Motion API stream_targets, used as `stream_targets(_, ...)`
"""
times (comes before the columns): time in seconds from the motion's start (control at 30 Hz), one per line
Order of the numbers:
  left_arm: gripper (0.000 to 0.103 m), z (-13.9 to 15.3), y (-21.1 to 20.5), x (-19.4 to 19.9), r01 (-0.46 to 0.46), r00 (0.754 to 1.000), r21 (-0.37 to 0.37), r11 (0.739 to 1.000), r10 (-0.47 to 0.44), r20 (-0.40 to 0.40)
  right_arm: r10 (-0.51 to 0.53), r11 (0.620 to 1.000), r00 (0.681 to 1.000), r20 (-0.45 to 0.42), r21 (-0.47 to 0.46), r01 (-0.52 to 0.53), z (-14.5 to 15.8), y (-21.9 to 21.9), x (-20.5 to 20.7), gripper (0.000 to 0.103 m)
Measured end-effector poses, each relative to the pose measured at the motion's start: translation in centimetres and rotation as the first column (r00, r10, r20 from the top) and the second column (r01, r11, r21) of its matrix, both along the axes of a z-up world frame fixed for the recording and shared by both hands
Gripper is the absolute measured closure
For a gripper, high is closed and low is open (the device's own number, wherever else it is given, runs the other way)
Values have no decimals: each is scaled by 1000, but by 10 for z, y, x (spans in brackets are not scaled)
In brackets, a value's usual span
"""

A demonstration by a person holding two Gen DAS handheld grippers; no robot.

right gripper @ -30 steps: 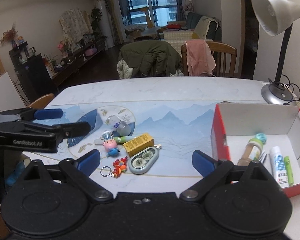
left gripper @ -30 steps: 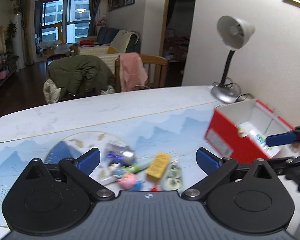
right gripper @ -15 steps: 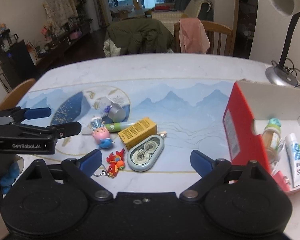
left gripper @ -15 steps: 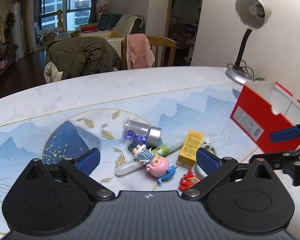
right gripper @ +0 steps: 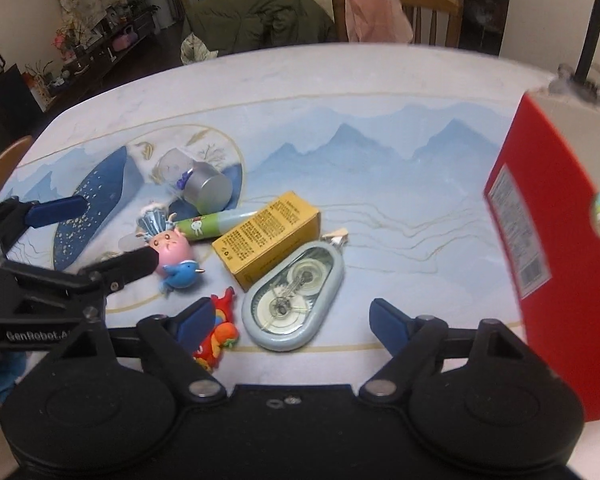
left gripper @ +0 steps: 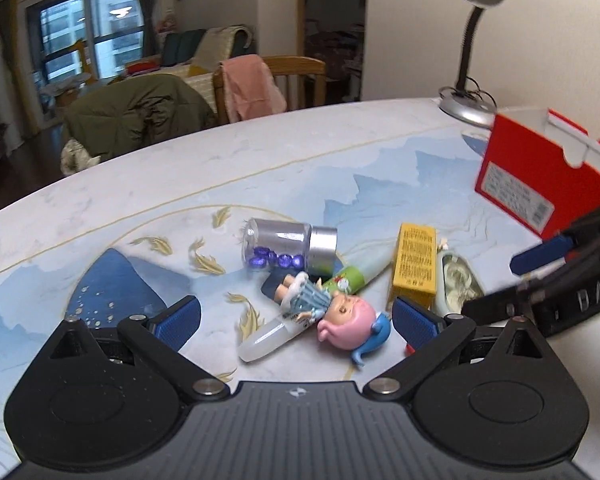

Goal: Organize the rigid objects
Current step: 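Grasp the pink-haired doll with the left gripper while the right gripper grasps the grey correction tape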

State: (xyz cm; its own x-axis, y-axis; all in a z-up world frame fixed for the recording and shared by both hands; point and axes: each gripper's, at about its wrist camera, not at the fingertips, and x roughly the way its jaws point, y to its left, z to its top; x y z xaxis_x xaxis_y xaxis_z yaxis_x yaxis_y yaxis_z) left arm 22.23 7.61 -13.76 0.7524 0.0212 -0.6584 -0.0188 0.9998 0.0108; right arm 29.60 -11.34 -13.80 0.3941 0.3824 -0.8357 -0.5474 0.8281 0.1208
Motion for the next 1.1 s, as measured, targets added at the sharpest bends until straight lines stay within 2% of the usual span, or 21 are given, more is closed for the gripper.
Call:
stream_targets(0.27,1,-15,-15,3,107,994,110,988,-110,14,-26,999,998,-55,-34,24,-15,17,13,21)
stream_targets(0.73,1,-27,-21,14,142,989,152,978,-147,24,-102,992,994,-47,-74,99,-21,28,20,28)
stream_targets(0.87,9,-29,-22,14,150,988,161,976,-155,23,-113,990,993,-37,-87,109,-21,32,19,30)
stream_targets(0.93,16,-29,-23,14,160,986,160,974,-165,21,-113,990,993,-33,-88,110,-20,32,18,38)
stream_targets(1.03,24,-30,-27,12,179,983,174,968,-185,18,-117,989,993,-27,-91,114,-19,31,18,44)
stream_targets(1.1,24,-31,-29,11,175,983,183,967,-181,18,-111,990,993,-25,-88,109,-19,30,17,45)
